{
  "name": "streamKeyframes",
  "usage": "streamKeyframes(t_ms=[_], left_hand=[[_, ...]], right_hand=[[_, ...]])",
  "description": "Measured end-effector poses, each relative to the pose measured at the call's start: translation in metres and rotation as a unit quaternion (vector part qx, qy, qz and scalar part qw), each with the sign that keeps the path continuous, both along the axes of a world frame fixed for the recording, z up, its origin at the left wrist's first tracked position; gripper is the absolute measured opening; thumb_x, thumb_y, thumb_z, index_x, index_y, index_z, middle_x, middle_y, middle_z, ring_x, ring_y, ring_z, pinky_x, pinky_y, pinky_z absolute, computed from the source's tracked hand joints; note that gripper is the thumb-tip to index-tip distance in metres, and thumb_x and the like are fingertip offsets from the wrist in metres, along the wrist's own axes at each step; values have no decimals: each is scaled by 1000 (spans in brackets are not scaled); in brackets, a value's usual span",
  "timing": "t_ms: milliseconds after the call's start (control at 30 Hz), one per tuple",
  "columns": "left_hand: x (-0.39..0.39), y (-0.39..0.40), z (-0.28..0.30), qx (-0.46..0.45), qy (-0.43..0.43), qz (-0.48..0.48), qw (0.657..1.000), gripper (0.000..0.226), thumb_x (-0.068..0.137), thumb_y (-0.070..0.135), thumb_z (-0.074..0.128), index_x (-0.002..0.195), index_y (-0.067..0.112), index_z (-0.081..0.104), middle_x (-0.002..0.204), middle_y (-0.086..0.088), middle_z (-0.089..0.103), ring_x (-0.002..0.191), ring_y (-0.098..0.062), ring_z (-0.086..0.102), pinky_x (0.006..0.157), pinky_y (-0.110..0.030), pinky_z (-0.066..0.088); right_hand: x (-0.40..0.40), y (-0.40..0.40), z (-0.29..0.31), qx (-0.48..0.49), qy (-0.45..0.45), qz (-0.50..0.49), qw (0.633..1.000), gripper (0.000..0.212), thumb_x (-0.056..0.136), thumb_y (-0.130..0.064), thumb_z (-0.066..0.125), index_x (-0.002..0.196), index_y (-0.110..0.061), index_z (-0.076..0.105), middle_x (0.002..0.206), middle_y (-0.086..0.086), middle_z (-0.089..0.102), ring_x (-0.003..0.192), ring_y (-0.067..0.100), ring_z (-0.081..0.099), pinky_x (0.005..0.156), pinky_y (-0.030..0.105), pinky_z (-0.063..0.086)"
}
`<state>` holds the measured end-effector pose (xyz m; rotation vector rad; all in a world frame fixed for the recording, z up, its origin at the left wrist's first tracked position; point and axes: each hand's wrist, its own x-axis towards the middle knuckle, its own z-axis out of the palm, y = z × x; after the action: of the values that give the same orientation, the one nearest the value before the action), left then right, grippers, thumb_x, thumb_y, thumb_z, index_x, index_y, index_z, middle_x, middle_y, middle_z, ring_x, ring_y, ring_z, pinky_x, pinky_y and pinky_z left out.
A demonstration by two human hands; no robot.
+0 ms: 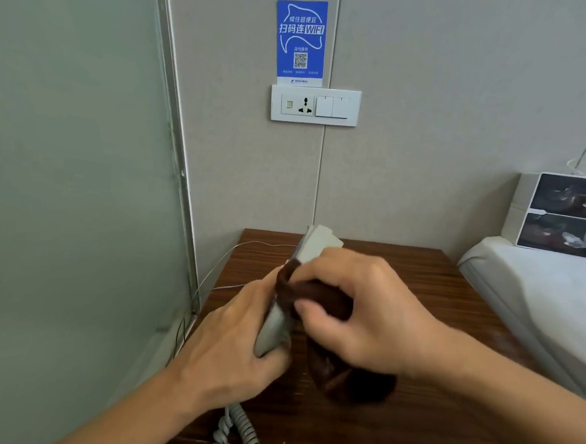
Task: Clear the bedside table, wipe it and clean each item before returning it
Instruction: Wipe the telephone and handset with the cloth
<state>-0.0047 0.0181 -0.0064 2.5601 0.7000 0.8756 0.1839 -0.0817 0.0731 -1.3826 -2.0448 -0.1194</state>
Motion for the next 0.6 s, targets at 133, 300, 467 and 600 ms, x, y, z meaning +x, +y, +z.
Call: streamKeyframes(t_ms=[133,300,467,600], left_hand=[[0,-1,-3,10,12,-1,1000,91,82,49,61,153,60,5,133,42,34,113,5,53,93,-23,49],[2,-2,-3,3,-3,1,1000,92,90,43,65,153,62,0,131,45,33,113,3,53,92,-23,51],[0,-1,0,-7,-20,3,1000,92,86,40,67,150,67,6,143,34,43,118,1,56,95,-27,52],[1,-3,-2,15,-4,3,1000,94,82,46,61,150,66,0,147,31,39,124,1,50,97,-22,46]], right_hand=[[20,20,3,4,6,-58,998,18,88,-32,67,105,-30,73,94,-16,69,88,4,66,79,26,53],[59,66,6,-14,25,-192,981,14,93,-29,67,104,-25,73,90,-9,71,86,16,69,73,31,55],[7,10,1,-4,3,-55,998,13,91,-33,68,102,-30,72,91,-15,67,85,6,64,74,26,53],[11,1,-2,-4,13,-35,999,16,90,-31,69,104,-30,74,90,-15,68,86,6,66,74,23,51]])
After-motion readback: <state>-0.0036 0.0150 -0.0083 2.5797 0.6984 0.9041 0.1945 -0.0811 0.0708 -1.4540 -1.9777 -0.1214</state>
